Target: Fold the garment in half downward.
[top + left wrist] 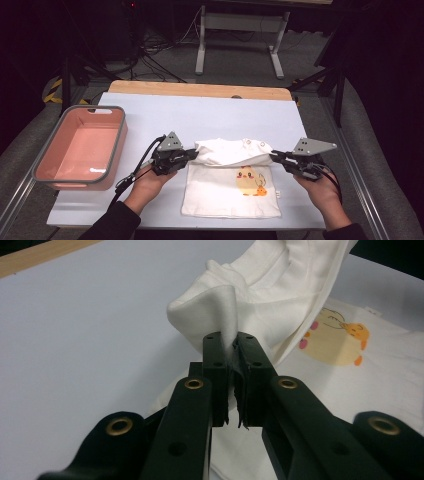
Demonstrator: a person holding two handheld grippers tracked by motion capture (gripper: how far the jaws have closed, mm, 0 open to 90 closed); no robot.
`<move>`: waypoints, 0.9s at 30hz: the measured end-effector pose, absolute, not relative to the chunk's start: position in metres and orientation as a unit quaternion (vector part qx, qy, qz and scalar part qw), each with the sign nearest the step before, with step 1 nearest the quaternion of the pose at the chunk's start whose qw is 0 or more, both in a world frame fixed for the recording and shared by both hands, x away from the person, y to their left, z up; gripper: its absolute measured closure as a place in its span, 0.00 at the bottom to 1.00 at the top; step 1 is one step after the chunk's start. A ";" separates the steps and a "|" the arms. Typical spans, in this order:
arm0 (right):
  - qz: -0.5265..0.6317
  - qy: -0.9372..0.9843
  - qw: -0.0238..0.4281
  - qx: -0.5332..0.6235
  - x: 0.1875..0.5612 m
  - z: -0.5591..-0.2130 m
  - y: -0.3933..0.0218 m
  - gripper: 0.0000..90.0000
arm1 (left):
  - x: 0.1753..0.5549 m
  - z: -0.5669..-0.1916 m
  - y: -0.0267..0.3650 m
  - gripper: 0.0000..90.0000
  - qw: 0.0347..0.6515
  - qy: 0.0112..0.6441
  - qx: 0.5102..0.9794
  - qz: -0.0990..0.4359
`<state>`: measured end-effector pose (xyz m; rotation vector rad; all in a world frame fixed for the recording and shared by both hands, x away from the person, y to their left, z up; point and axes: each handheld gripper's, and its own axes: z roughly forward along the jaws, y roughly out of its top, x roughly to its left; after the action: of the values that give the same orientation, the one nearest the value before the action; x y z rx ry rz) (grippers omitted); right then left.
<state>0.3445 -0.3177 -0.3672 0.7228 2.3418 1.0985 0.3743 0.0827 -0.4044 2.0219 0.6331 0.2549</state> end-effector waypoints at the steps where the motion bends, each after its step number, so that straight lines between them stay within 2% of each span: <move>1: 0.398 0.850 0.225 0.262 0.341 -0.368 -0.319 0.92 | 0.372 -0.405 0.083 0.95 0.484 0.258 0.830 0.102; 7: 0.395 0.856 0.216 0.255 0.320 -0.379 -0.321 0.92 | 0.359 -0.413 0.085 0.94 0.478 0.246 0.838 0.096; 18: 0.389 0.862 0.199 0.258 0.306 -0.398 -0.323 0.92 | 0.347 -0.431 0.087 0.94 0.464 0.237 0.850 0.077; 27: 0.375 0.871 0.186 0.257 0.298 -0.413 -0.322 0.89 | 0.346 -0.441 0.089 0.93 0.416 0.235 0.877 0.040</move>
<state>0.2985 -0.3216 -0.4133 0.7231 2.4549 1.0557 0.3460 0.0885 -0.4412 2.2028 0.5901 0.1002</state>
